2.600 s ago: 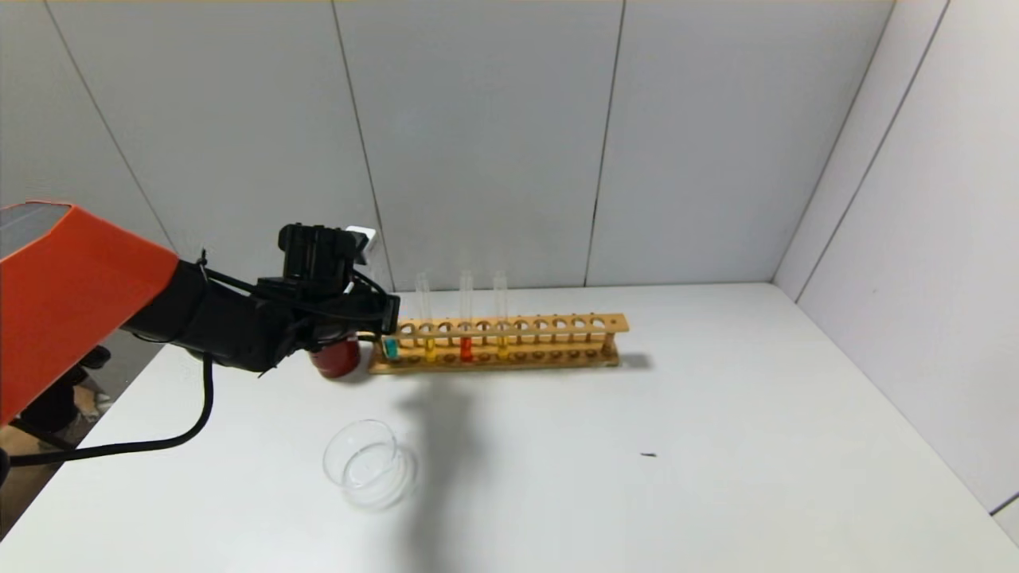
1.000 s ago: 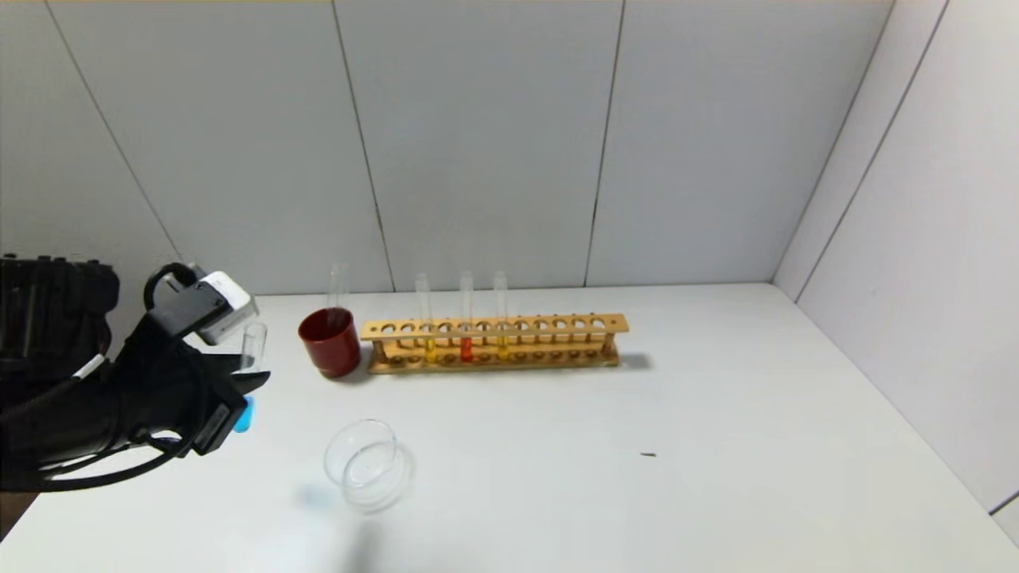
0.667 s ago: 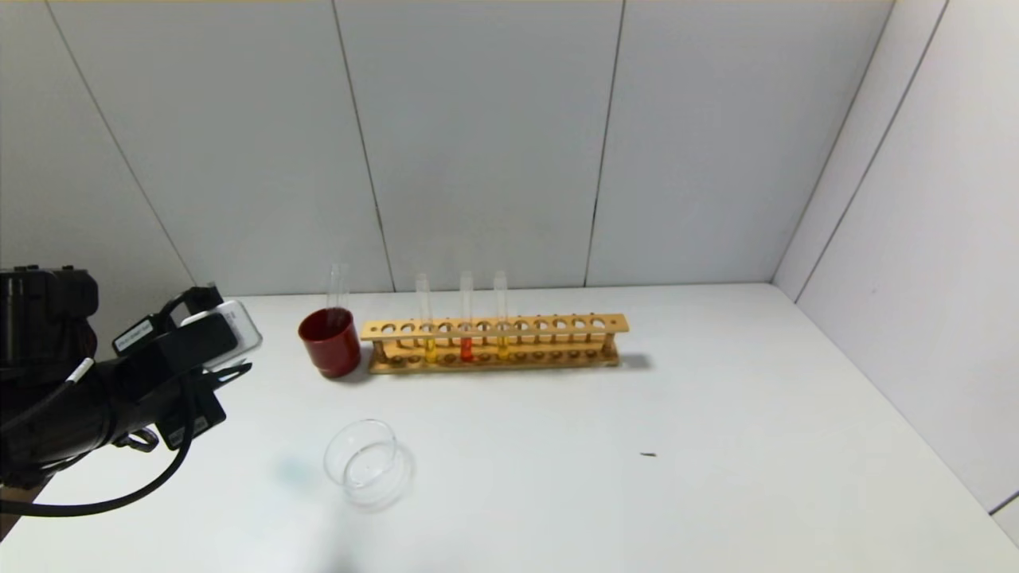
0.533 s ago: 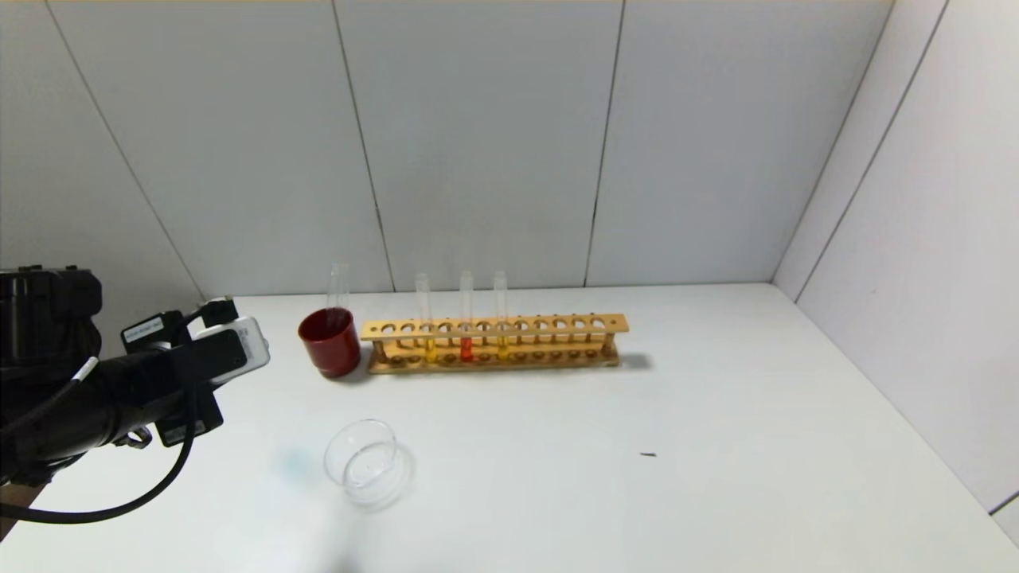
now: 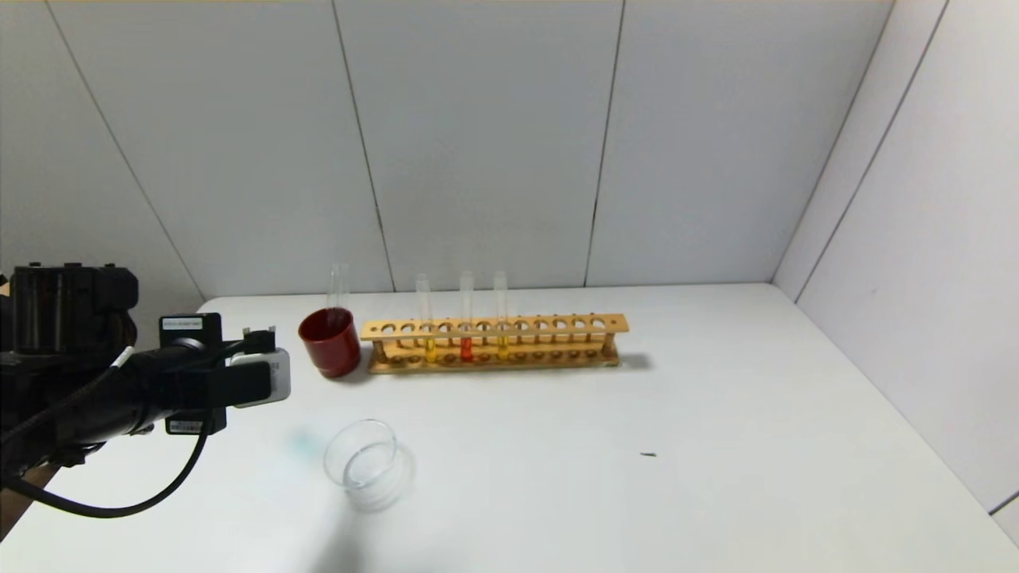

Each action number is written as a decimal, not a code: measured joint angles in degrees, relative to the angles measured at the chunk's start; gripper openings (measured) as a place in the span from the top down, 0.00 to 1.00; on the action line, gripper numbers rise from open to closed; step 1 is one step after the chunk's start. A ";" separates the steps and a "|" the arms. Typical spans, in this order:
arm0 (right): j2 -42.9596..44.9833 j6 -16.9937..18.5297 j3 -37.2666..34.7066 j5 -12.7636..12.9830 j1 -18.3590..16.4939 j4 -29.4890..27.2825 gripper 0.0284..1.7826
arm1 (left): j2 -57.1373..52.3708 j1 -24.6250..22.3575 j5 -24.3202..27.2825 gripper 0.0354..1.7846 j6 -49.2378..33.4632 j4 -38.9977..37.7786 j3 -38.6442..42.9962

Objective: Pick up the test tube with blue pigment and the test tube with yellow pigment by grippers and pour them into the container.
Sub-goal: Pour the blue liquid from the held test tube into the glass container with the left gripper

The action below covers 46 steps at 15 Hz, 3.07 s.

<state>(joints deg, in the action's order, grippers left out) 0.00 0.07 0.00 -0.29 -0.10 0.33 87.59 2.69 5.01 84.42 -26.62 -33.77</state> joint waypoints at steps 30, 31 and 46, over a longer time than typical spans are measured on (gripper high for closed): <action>0.00 0.00 0.00 -0.01 0.00 -0.02 0.02 | 16.91 3.63 3.04 0.85 22.91 -19.98 4.75; 0.00 0.02 0.00 0.00 0.00 -0.02 0.02 | 17.12 3.64 3.06 0.85 24.04 -20.00 4.74; 0.00 0.02 0.00 -0.01 0.00 0.00 0.02 | 19.21 5.49 1.68 0.85 31.76 -24.97 5.28</action>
<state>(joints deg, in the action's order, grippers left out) 0.00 0.10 0.00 -0.30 -0.10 0.33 106.80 8.18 6.69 116.18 -51.59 -28.49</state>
